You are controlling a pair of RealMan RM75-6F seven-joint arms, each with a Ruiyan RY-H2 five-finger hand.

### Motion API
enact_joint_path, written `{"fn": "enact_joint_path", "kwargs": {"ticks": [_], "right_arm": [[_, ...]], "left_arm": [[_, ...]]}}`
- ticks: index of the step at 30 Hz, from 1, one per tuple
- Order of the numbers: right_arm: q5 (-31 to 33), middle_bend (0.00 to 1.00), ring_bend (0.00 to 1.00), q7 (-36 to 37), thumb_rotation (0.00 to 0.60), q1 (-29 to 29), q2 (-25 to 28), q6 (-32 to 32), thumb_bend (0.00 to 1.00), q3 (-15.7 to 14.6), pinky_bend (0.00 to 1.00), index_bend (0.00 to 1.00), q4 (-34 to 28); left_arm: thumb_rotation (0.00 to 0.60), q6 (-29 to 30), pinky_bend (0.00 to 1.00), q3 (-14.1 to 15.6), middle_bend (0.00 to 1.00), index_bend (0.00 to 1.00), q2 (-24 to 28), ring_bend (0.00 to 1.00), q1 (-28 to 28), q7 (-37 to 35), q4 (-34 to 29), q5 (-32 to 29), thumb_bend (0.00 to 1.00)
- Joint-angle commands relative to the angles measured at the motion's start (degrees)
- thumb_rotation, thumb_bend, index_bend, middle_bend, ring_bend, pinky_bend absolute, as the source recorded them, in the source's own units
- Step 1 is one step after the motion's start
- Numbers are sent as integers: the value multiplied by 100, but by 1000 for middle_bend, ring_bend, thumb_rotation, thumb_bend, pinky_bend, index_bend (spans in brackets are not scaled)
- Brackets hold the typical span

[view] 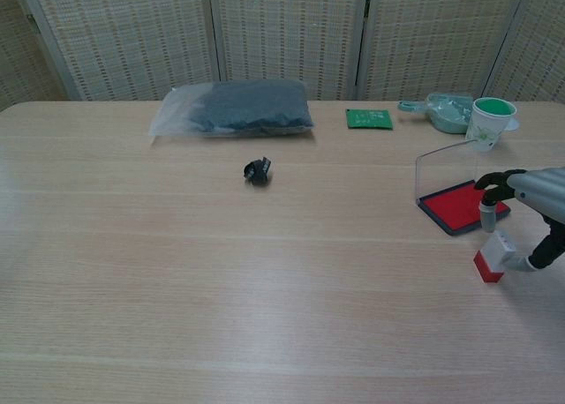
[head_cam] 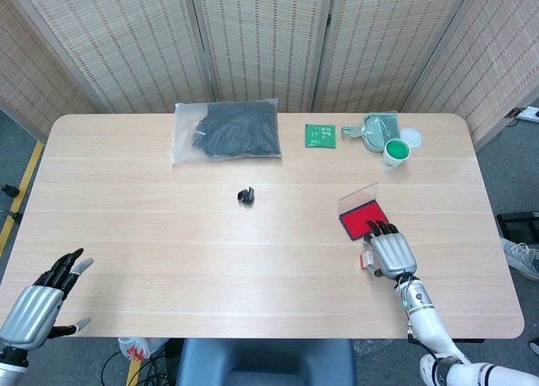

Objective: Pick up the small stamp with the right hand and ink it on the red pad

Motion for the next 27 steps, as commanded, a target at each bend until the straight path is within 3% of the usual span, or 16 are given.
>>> {"fn": "enact_joint_path", "kwargs": {"ticks": [1,10,17,23,27], "right_arm": [[12,124,127,22,600,22,-49,-12,192,-1,171,443,56],[105,264,144,9,600,132,-187,-98,212,35,171,639,228],[147,390,220,-264,600,128,102,160,224,88,176,687,-239],[341,530,337,-474,600,236,492,226,242,289,309,721,-722],[686,634,455,-743,600,384,700,151,255,420,458,738,-882]], "left_arm": [[600,4,269,9,0,118,1,41,-4,-9,9,32,70],[600,100,268,37,0,118,23,41,9,-121,75,167,70],[600,44,268,48,0,118,17,41,-12,-107,88,168,70],[600,-5,268,45,0,118,5,41,-25,-56,76,136,70],[600,-92,268,38,0,118,2,41,-57,-62,75,75,70]]}}
